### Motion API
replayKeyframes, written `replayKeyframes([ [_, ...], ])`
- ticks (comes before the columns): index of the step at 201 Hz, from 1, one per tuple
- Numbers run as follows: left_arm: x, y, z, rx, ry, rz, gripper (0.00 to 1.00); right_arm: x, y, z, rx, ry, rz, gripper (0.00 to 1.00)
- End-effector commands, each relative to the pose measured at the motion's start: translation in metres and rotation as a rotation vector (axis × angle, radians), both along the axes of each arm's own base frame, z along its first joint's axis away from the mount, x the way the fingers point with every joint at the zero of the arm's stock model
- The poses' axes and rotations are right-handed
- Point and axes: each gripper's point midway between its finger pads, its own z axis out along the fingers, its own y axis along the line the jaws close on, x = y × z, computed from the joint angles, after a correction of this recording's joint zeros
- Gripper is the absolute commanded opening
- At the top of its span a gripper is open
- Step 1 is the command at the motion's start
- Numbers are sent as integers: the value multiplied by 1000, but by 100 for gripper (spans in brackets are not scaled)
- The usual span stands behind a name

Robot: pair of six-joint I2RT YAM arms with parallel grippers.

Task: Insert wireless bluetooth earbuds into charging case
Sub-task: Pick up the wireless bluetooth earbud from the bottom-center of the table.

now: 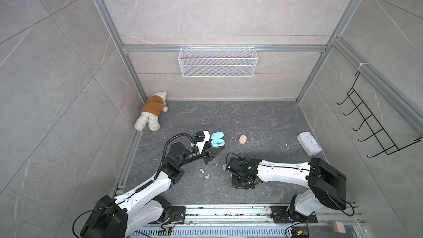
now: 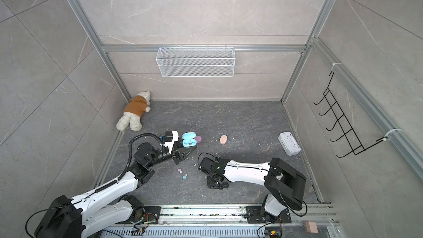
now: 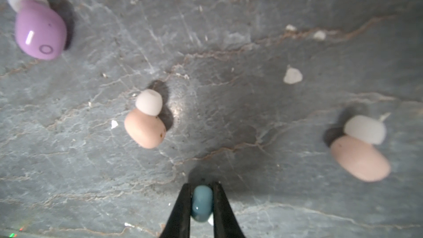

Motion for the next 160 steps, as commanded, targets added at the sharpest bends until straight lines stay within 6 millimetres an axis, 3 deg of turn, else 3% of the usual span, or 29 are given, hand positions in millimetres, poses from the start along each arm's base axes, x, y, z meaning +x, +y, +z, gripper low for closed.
replayKeyframes([
  [1,-3,0,31,-37,-94,-15,12,9,-11,13,-49,-64,31,16],
  [36,-4,-4,40,-32,-118,-39,12,25,-13,48,-22,-168,46,15],
  [63,0,-9,44,-29,-131,-48,12,40,-22,90,-1,-262,49,15],
  [126,8,-30,63,-50,-161,-142,12,59,-64,223,89,-545,68,14],
  [160,12,-43,70,-69,-138,-218,13,61,-70,294,184,-716,153,14],
])
